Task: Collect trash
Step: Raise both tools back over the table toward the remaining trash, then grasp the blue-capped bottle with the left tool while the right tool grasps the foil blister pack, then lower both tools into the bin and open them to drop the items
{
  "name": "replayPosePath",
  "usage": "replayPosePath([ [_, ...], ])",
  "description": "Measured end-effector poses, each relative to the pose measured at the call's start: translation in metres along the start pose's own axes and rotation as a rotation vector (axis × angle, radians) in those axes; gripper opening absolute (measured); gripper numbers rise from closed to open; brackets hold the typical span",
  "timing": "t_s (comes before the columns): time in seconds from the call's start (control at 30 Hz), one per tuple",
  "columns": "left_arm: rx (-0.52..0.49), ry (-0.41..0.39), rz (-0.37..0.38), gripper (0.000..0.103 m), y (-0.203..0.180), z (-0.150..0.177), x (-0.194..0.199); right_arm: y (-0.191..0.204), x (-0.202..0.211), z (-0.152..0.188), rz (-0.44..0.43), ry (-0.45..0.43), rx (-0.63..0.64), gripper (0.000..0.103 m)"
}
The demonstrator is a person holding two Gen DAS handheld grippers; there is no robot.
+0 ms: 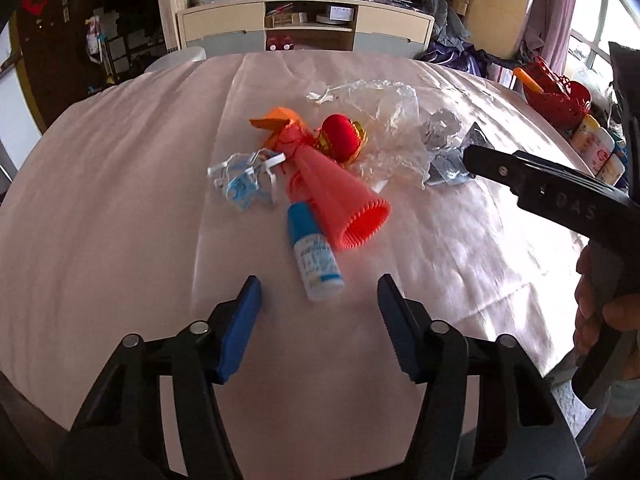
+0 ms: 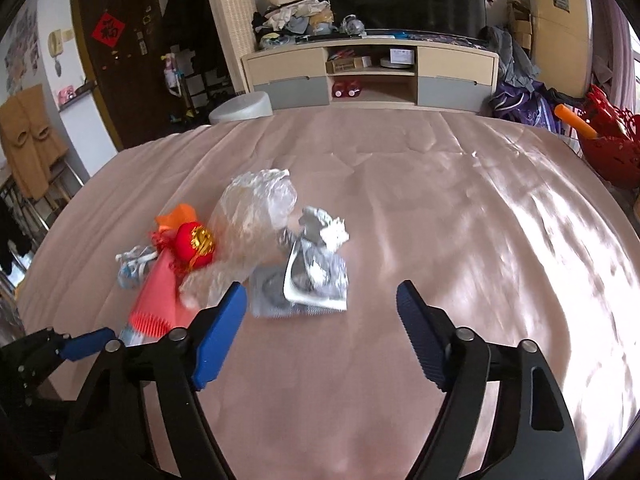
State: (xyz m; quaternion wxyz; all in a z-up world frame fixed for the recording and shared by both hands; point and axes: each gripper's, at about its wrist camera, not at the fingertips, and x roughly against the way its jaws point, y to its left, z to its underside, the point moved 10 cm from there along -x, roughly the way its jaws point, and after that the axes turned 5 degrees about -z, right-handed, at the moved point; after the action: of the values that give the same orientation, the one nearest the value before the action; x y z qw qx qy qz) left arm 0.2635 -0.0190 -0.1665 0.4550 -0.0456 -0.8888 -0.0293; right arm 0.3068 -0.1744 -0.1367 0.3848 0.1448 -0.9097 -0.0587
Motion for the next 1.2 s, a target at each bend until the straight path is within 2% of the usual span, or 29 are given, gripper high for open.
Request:
replayPosePath([
  [0.13, -0.002, -0.005, -0.009, 0.044, 0.001, -0.004, -0.002, 0.0, -0.009, -0.002, 0.002, 0.015, 0.011, 0.061],
  [0.27, 0.01, -0.001, 0.0, 0.024, 0.007, -0.008, -0.003, -0.001, -0.015, -0.001, -0.014, 0.038, 0.005, 0.031],
  [0.3, 0.013, 0.001, 0.003, 0.018, 0.007, -0.009, -0.004, -0.002, -0.014, 0.0, -0.011, 0.04, 0.01, 0.029],
  [0.33, 0.016, 0.003, 0.008, 0.018, 0.01, -0.009, -0.003, -0.002, -0.013, 0.001, -0.012, 0.04, 0.014, 0.027],
  [0.5, 0.0, 0.009, 0.024, 0.018, 0.007, -0.001, 0.003, -0.001, 0.0, 0.006, -0.001, 0.032, 0.047, 0.026],
  [0.6, -0.022, 0.02, 0.034, 0.018, 0.003, 0.007, 0.009, -0.005, 0.014, 0.012, 0.044, 0.016, 0.055, 0.026],
  [0.73, -0.04, 0.025, 0.046, 0.018, -0.002, 0.021, 0.023, 0.001, 0.035, 0.026, 0.029, 0.013, 0.067, 0.026],
  [1.2, -0.058, -0.065, 0.122, 0.017, -0.039, 0.061, 0.111, 0.011, 0.128, 0.081, -0.001, -0.037, 0.071, 0.026],
])
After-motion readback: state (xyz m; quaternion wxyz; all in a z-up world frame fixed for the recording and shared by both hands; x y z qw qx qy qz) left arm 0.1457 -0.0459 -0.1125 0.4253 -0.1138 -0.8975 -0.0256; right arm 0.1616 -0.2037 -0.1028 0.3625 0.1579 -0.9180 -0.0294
